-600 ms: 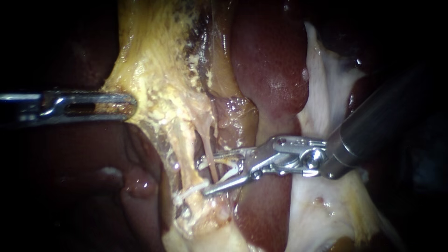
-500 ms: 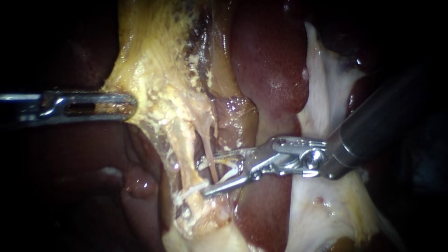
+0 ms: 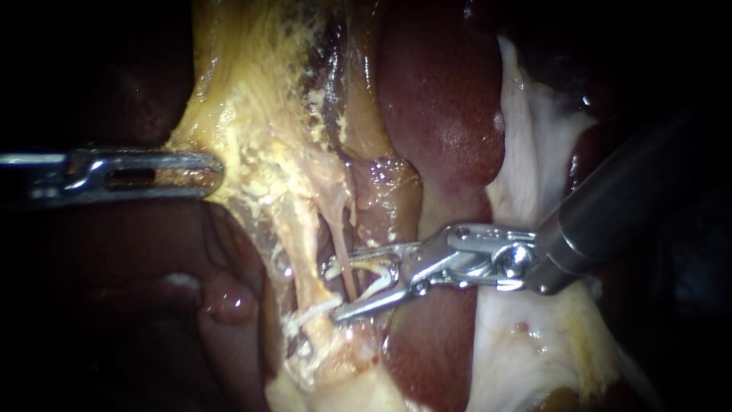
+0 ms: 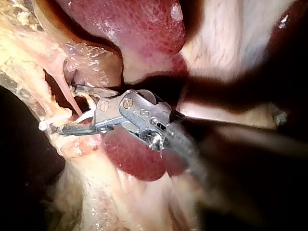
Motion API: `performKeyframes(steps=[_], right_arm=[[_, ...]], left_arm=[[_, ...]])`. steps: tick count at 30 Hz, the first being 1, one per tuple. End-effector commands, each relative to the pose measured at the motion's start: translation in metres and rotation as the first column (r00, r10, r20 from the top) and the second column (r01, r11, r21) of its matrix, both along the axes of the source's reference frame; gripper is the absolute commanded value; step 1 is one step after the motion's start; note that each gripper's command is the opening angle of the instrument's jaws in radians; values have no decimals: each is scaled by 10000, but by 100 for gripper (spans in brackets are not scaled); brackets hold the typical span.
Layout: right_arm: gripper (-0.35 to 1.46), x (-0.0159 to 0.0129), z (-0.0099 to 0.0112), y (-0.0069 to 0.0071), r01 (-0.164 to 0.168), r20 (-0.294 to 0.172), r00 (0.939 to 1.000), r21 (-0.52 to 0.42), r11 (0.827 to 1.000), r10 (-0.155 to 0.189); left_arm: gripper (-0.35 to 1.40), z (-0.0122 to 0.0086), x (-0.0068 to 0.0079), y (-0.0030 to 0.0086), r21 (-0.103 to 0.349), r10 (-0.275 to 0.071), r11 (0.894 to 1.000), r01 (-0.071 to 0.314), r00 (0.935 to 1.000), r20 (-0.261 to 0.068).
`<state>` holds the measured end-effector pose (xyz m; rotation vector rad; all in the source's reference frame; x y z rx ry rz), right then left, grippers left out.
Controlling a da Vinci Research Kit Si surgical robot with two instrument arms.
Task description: Clipping second clip left tube
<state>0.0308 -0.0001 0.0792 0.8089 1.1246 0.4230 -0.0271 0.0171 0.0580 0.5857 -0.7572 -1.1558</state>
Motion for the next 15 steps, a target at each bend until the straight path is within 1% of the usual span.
performKeyframes(steps=[1, 4, 6, 10, 13, 15], right_arm=[[59, -2, -7, 1, 77, 77, 9999, 17, 10000, -77], [59, -9, -33, 6, 343, 330, 9989, 84, 9994, -346], [59, -13, -51, 11, 374, 426, 9984, 127, 9992, -379], [59, -17, -79, 17, 331, 414, 9986, 159, 9993, -337], [59, -16, -92, 18, 264, 474, 9985, 422, 9988, -284], [58, -13, -94, 18, 188, 552, 9982, 642, 9978, -224]], left_arm=[[-35, 0, 0, 0, 6, 10, 10000, -10, 10000, 12], [-35, -1, 1, 0, 8, 12, 10000, -12, 10000, 14], [-35, -1, 1, 0, 8, 12, 10000, -12, 10000, 14], [-35, -1, 1, 1, 13, 14, 10000, -14, 10000, 16], [-35, -2, 2, 2, 37, 37, 10000, -37, 10000, 39], [-35, -3, 3, 3, 31, 25, 10000, -25, 10000, 26]])
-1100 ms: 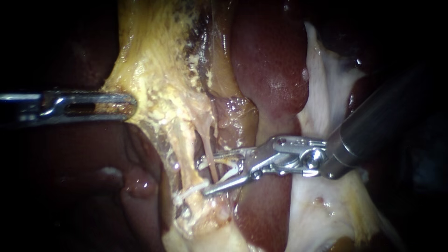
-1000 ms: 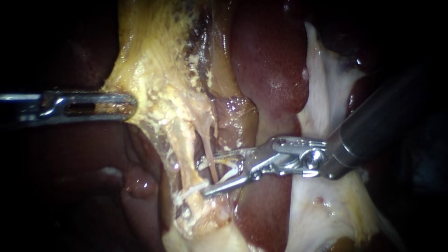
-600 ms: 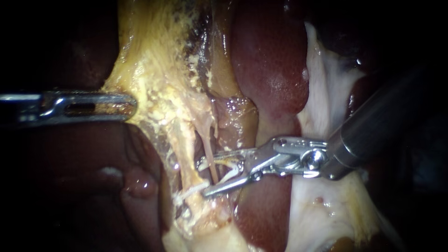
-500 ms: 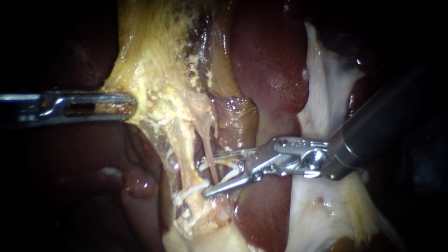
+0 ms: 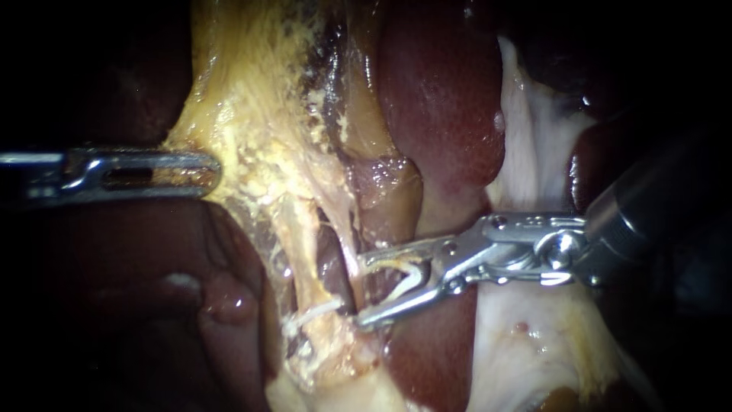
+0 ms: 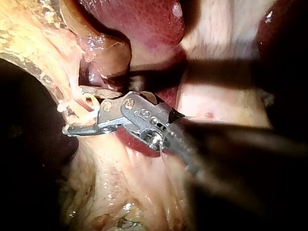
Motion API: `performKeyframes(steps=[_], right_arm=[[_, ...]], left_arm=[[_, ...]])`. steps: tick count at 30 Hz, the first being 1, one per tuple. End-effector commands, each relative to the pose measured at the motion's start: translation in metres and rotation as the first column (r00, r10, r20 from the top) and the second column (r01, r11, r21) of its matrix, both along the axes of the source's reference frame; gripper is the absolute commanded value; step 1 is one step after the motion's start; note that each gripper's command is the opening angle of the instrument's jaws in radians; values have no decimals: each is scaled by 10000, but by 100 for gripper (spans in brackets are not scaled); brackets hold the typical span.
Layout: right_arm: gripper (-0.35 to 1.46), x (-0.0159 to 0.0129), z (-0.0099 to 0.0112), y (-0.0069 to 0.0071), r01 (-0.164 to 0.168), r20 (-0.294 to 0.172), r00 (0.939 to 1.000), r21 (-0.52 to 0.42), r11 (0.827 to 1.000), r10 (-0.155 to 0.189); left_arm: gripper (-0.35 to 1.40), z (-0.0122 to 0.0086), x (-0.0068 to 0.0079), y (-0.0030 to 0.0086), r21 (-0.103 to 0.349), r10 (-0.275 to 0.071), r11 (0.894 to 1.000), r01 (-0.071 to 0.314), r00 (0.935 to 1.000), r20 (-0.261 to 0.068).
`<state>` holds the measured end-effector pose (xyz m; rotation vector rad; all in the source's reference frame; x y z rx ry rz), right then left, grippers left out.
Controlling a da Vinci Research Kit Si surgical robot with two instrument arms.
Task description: Clipping second clip left tube
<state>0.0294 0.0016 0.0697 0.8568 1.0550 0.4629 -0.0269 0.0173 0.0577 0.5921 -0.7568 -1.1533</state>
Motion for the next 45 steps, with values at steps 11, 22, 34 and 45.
performKeyframes(steps=[11, 22, 34, 45], right_arm=[[58, 7, 16, 2, -271, 293, 9992, 549, 9981, 255], [58, -21, 39, 12, -343, 455, 9984, 482, 9983, 321], [60, -29, 15, 23, -507, 671, 9966, 494, 9975, 473], [60, 13, -6, 9, -490, 297, 9985, 724, 9962, 469]], left_arm=[[-35, -2, 1, 0, 0, -15, 10000, 15, 10000, -10], [-35, -2, 0, 0, 1, -18, 10000, 18, 10000, -11], [-35, -2, 0, 0, 1, -18, 10000, 18, 10000, -12], [-35, -3, 0, -1, 1, -19, 10000, 19, 10000, -13]])
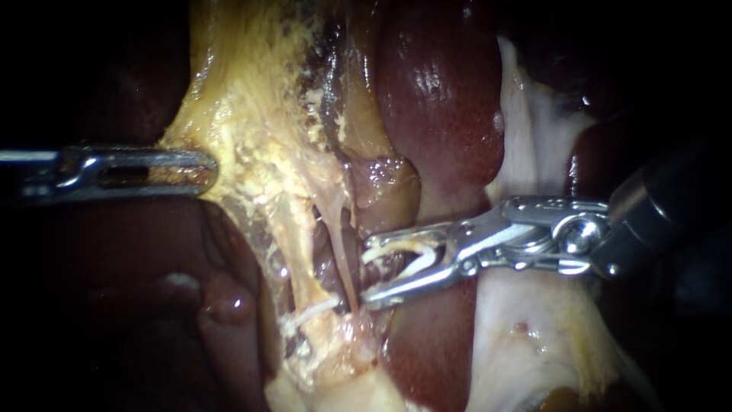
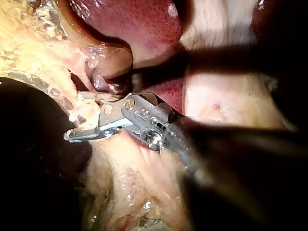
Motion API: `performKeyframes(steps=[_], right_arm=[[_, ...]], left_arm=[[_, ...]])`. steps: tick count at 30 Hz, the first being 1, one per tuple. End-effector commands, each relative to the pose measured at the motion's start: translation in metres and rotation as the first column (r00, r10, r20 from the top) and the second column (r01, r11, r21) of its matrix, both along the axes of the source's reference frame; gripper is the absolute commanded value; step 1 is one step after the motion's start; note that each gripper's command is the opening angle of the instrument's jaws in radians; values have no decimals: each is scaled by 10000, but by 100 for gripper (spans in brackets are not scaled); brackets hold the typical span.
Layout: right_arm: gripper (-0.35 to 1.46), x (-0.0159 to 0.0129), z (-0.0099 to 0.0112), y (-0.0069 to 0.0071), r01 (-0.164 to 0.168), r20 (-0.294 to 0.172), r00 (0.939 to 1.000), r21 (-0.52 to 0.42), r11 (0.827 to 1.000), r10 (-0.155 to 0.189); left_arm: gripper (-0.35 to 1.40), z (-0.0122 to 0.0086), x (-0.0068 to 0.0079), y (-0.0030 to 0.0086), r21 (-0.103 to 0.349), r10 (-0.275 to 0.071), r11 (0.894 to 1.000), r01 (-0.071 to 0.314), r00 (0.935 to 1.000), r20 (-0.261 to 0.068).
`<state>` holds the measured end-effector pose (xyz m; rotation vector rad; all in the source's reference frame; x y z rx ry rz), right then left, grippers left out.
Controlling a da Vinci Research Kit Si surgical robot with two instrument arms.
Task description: Clipping second clip left tube
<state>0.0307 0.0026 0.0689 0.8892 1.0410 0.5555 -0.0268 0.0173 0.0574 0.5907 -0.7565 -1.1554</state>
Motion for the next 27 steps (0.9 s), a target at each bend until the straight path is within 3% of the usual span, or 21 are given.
performKeyframes(steps=[1, 7, 14, 27], right_arm=[[60, 5, 6, -4, 45, -10, 10000, -11, 10000, -45], [60, 24, 36, -19, 205, -74, 9998, -104, 9997, -205], [60, 33, 66, -25, 320, 99, 9994, -232, 9992, -317], [60, 30, 77, -20, 334, 165, 9993, -249, 9991, -330]], left_arm=[[-35, 0, 0, 0, 0, 0, 10000, 0, 10000, -1], [-35, -2, 0, 0, 4, -3, 10000, 3, 10000, -3], [-35, -3, -1, -1, -39, 31, 10000, -31, 10000, -4], [-35, -19, -5, -5, -136, -14, 9999, 15, 10000, 58]])
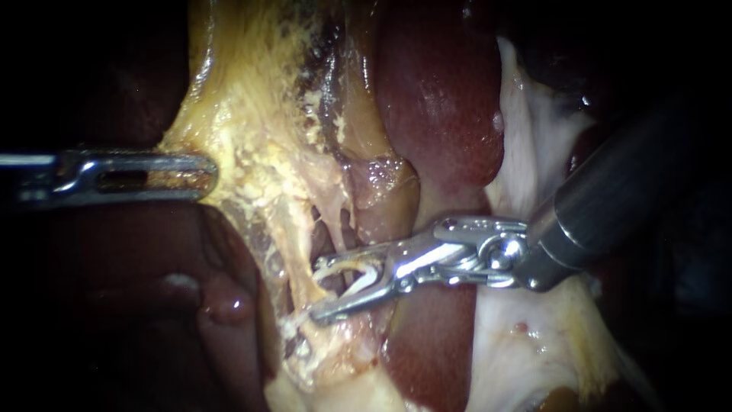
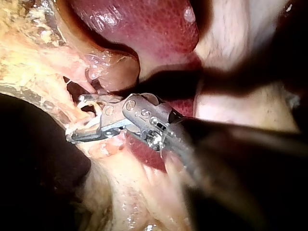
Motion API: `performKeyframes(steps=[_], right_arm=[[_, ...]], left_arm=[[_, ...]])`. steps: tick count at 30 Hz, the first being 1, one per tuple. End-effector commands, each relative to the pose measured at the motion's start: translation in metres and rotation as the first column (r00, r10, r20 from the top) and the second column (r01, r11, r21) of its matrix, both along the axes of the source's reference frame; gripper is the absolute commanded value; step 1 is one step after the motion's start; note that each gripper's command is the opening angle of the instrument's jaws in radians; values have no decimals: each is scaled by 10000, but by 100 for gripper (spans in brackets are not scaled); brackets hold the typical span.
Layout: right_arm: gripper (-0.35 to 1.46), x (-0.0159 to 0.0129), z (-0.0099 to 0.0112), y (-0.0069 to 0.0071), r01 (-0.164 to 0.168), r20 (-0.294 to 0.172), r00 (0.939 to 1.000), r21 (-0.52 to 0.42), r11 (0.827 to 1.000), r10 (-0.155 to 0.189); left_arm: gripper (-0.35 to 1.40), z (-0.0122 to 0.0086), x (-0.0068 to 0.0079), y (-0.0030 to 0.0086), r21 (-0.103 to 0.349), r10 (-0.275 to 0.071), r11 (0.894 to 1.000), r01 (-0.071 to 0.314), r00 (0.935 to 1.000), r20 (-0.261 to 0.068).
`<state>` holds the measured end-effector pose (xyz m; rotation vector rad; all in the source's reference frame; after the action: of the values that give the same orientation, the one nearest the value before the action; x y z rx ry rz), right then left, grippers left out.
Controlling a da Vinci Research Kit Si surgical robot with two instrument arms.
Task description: Clipping second clip left tube
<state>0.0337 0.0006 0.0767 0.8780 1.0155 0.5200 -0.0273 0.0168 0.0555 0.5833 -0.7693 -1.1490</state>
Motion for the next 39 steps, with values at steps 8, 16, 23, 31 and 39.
performKeyframes(steps=[8, 16, 23, 31, 39], right_arm=[[60, 5, 8, -2, 82, -34, 10000, 6, 10000, -82], [60, 22, 13, -21, 722, -684, 9951, 158, 9973, -710], [58, 31, -3, -31, 1034, -1768, 9801, 664, 9924, -903], [58, 43, -7, -32, 1017, -2346, 9689, 850, 9912, -793], [58, 54, -5, -31, 784, -2597, 9644, 982, 9921, -505]], left_arm=[[-35, -7, -4, -3, -64, -36, 10000, 36, 10000, 19], [-35, -5, -4, -2, -64, -31, 10000, 32, 10000, 22], [-35, -5, -3, -2, -64, -27, 10000, 27, 10000, 25], [-35, -4, -4, -2, -67, -30, 10000, 30, 10000, 22], [-35, -4, -5, -3, -87, -60, 9999, 60, 10000, -5]])
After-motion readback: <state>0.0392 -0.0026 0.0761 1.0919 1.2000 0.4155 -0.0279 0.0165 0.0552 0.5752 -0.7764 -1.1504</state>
